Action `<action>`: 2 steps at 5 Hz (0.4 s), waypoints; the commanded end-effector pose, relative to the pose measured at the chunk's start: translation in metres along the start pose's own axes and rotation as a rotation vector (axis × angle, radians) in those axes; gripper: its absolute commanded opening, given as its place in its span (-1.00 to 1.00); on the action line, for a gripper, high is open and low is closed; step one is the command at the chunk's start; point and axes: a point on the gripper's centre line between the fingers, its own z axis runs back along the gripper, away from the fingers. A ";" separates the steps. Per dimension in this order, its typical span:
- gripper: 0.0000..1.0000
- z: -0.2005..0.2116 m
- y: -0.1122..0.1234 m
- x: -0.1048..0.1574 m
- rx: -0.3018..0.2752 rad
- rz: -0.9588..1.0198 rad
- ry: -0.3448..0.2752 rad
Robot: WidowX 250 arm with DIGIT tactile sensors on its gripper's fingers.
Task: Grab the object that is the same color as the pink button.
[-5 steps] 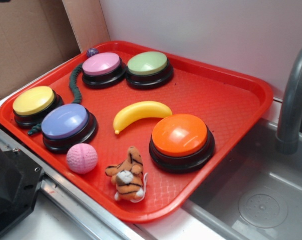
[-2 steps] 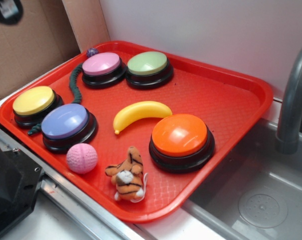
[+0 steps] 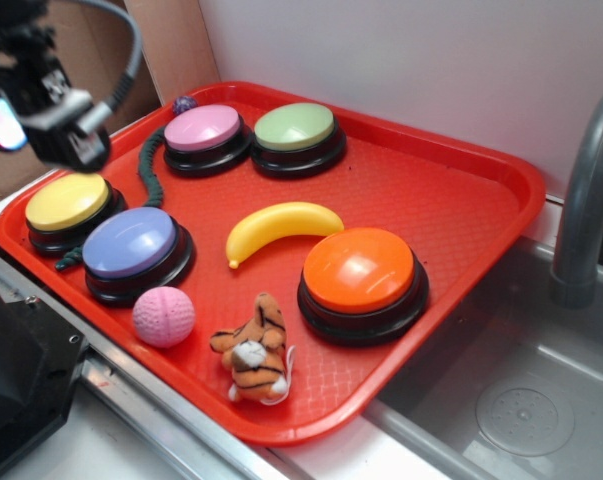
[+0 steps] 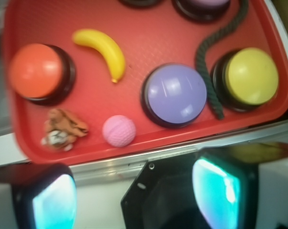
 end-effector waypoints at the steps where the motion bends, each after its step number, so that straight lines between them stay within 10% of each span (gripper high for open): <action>1: 1.00 -0.060 -0.005 0.013 0.034 0.015 0.003; 2: 1.00 -0.080 -0.005 0.014 0.057 0.014 0.020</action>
